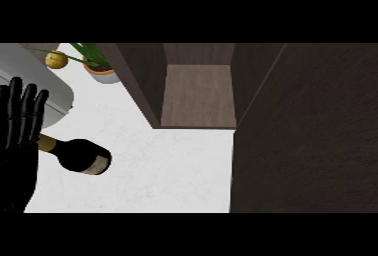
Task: Pick up the wine, place it into the cabinet and close the cabinet
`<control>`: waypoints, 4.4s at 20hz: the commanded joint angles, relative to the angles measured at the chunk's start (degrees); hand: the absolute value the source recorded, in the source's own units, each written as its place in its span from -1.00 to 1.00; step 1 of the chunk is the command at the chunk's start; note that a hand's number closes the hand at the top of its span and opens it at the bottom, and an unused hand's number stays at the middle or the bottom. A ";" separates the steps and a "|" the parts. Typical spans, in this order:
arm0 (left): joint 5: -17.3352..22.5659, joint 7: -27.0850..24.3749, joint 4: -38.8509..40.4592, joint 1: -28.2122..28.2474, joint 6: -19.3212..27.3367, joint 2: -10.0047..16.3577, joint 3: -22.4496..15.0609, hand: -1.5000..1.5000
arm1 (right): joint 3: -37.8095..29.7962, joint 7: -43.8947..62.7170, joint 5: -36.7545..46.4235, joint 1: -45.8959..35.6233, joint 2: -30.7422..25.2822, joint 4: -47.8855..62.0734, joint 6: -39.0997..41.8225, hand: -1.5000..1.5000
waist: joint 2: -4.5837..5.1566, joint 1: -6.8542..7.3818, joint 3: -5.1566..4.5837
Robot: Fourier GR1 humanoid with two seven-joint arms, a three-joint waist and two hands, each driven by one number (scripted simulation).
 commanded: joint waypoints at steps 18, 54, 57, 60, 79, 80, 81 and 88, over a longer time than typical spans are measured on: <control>28.74 34.30 -8.22 -9.99 -2.74 3.51 -1.25 -1.00 | 13.74 16.97 -11.94 21.82 -3.28 -28.75 10.00 -1.00 | -1.65 -0.95 -0.20; 28.57 53.98 -20.33 -16.08 9.90 12.49 8.92 -1.00 | 21.82 29.16 -4.71 15.84 -3.37 -34.85 0.24 -1.00 | -1.68 -1.01 -0.24; 29.24 50.18 -16.41 -15.75 6.92 12.28 11.95 -1.00 | 20.74 29.34 -6.36 16.34 -4.50 -36.54 0.94 -1.00 | -1.62 -1.22 -0.27; 30.43 48.58 -14.62 -14.68 4.48 13.10 15.92 -1.00 | 26.71 28.51 -1.33 16.52 -2.44 -35.36 -1.03 -1.00 | -1.67 -1.16 -0.30; 35.91 37.23 -0.25 -3.49 -12.06 13.13 26.56 -1.00 | 23.67 34.50 -5.11 13.85 -5.26 -40.11 -2.45 -1.00 | -1.64 -1.75 -0.29; 35.43 35.59 -1.94 -0.61 -13.72 12.33 27.51 -1.00 | 22.46 34.21 -5.15 11.05 -4.58 -37.82 -2.95 -1.00 | -1.58 -1.06 -0.30; 34.19 34.72 1.83 -2.33 -13.39 12.35 27.03 -1.00 | 24.48 31.29 -5.18 16.32 -5.16 -39.50 -1.88 -1.00 | -1.64 -2.09 -0.26; 30.90 31.15 4.84 0.89 -17.72 10.29 23.96 -1.00 | 22.87 33.31 -5.40 10.13 -4.36 -35.90 -3.24 -1.00 | -1.46 -1.08 -0.26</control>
